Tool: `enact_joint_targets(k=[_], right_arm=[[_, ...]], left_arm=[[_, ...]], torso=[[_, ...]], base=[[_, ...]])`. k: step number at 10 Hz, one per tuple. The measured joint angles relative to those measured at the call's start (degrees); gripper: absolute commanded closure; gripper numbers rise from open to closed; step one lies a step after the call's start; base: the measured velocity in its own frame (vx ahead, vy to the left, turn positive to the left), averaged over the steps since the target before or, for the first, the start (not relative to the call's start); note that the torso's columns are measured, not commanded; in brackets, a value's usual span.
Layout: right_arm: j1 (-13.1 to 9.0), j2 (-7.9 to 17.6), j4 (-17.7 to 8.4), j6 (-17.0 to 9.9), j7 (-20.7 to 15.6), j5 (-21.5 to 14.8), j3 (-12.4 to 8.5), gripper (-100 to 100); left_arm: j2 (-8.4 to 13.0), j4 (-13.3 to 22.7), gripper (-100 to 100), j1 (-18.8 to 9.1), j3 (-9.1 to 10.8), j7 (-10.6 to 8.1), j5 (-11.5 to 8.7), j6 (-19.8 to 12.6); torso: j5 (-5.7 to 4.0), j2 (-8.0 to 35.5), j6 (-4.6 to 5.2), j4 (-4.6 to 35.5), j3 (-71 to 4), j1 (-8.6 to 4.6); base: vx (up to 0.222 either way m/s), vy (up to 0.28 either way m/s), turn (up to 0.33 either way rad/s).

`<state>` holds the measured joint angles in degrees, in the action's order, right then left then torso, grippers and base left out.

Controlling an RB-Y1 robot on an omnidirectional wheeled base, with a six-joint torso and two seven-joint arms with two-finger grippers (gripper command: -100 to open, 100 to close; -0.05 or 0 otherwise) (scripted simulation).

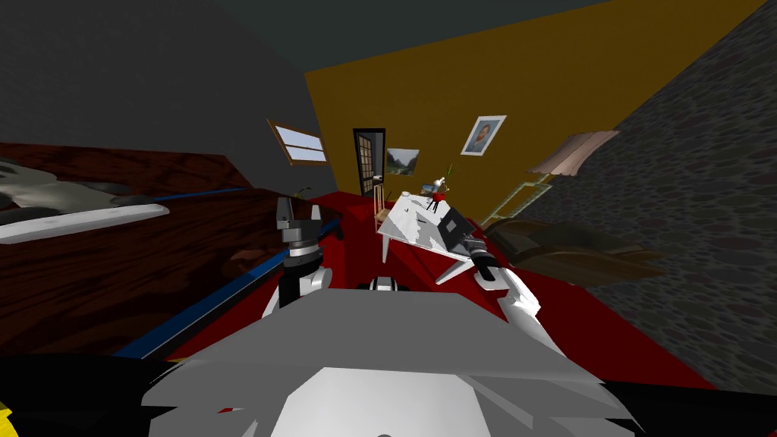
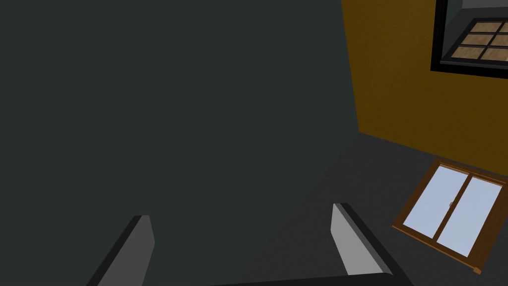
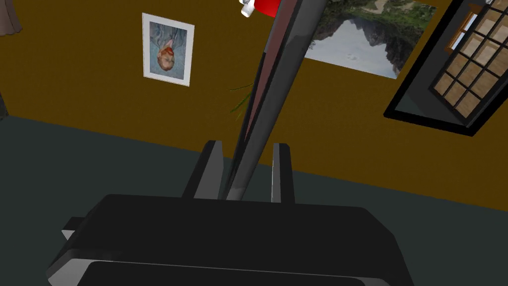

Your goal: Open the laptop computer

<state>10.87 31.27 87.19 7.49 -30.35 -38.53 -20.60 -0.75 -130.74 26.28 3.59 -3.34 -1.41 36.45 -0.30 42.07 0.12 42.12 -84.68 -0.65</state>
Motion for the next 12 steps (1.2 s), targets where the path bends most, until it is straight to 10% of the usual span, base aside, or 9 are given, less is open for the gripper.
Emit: enact_joint_targets(k=[12], right_arm=[[-5.6, -8.3, -7.3, 6.7, 5.2, 8.2, -0.9, 100]], left_arm=[[0.0, 0.0, 0, 0.0, -0.01, 0.0, 0.0, 0.0]], torso=[[-0.33, -0.3, -0.25, -0.5, -0.1, 0.31]], base=[[-0.009, -0.07, -0.028]])
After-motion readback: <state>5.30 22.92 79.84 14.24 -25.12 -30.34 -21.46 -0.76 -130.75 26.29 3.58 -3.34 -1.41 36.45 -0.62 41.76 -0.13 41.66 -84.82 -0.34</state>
